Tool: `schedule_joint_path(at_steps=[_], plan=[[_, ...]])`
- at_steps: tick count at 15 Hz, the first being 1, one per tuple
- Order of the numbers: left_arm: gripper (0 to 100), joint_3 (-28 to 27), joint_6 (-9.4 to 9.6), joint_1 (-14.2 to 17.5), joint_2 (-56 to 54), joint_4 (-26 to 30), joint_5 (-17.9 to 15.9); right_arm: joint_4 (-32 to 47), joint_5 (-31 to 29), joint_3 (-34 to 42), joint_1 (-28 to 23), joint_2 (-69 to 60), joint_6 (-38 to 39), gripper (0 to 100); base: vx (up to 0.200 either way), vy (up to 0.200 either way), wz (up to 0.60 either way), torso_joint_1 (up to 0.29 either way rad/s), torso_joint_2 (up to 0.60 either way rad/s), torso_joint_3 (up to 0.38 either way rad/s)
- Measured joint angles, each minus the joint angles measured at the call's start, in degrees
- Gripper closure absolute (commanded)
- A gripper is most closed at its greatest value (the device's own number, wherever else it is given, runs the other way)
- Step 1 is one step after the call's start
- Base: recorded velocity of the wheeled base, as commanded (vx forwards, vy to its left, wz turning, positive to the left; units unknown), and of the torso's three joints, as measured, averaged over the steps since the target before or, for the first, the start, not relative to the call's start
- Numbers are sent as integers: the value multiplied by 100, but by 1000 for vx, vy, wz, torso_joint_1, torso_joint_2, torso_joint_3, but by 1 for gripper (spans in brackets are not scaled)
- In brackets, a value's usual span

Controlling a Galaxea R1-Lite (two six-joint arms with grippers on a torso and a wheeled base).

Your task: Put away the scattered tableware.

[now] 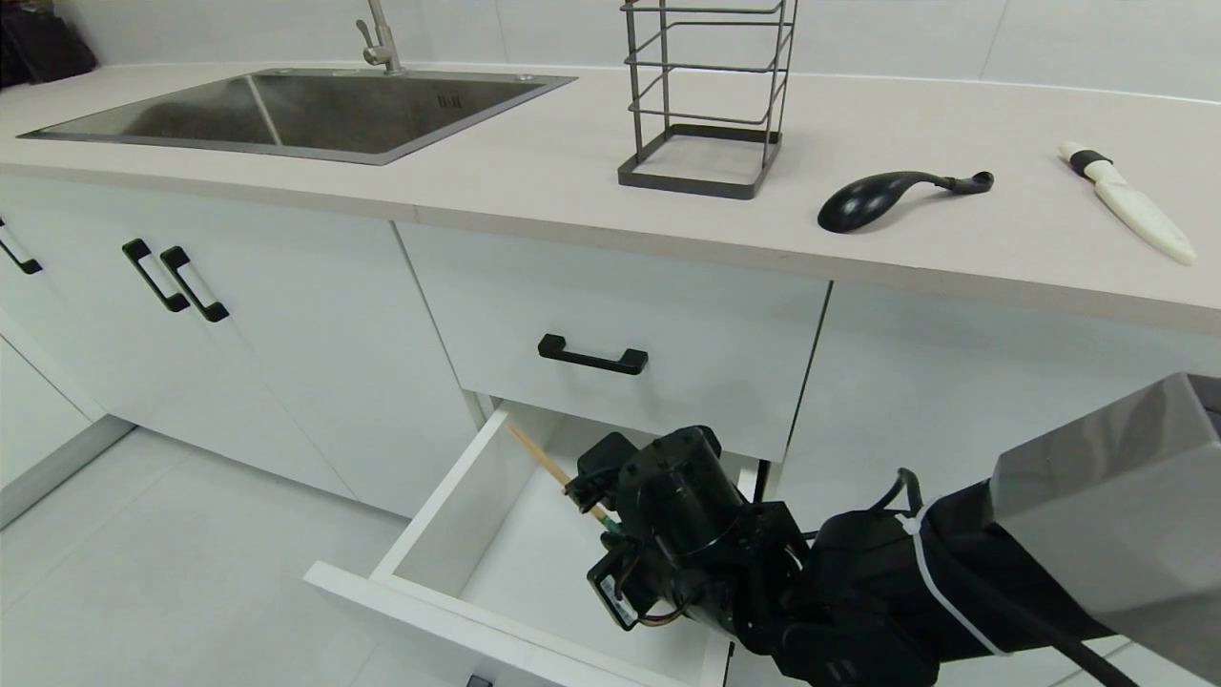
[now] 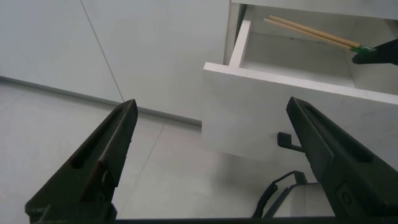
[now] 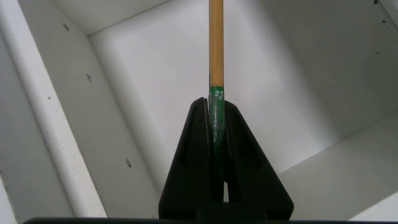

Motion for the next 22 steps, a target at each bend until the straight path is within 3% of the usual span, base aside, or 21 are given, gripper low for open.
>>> schedule_joint_path(at_steps=[22], plan=[[0,0,-2,2,0,0,-2,241,-211,-491,-243,907,2,100,0,0,0,0,0,0]])
